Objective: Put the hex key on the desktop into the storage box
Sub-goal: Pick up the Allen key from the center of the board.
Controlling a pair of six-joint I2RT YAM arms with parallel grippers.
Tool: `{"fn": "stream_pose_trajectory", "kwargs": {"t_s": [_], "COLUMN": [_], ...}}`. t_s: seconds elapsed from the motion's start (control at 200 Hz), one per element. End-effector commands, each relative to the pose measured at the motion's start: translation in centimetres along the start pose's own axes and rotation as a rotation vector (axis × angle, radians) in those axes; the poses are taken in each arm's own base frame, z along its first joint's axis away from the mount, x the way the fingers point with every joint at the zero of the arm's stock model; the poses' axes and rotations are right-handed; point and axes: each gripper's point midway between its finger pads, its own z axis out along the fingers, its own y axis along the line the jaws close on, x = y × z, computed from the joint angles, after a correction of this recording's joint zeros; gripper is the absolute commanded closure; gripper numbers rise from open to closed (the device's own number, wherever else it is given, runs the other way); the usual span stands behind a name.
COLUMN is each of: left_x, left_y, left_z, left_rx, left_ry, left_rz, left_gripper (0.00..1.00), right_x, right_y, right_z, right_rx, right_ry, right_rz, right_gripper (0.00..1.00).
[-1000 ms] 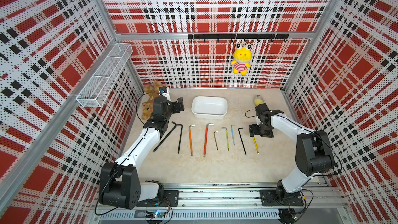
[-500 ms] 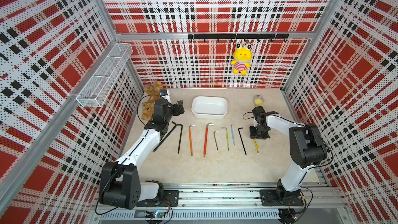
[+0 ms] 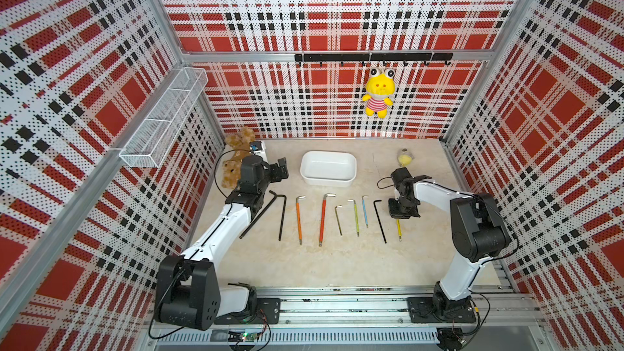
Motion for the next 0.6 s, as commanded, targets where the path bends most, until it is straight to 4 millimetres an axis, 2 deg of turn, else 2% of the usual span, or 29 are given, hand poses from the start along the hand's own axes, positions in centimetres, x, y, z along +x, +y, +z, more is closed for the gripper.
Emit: {"fn": "stream_pose_trajectory", "kwargs": {"t_s": [0.0,0.135,0.306,0.471,0.596], "left_x": [-0.6,-1.0,-1.2,-1.2,-1.3], "left_y": [0.4,0.6,0.7,0.7,0.7], "left_z": [-0.9,-1.2,-1.4,-1.5,-1.8], "left_rx": [0.000,0.003,0.008,0.015,0.015], "left_ry": [-0.023,-0.034,-0.037,-0.038,-0.045], "left_rz": [-0.009,-0.016,-0.023,-0.032,-0.034], "left_gripper": [0.04,0.03,0.03,0.03,0.03], "right_x": [0.8,-1.2,-5.8,-10.5,-13.2], "right_y": [-0.1,0.0,1.5,6.2,10.5], "right_z": [0.7,-1.1,-5.9,-10.8,-12.4], "right_rx": [0.013,0.026,-0.004,-0.065,-0.109], "right_ry": [0.031,-0.031,-0.194,-0.363,-0.426], "right_rz": [-0.019,-0.058,-0.198,-0.466,-0.641], "right_gripper": [1.00,1.00,1.00,1.00,1.00]}}
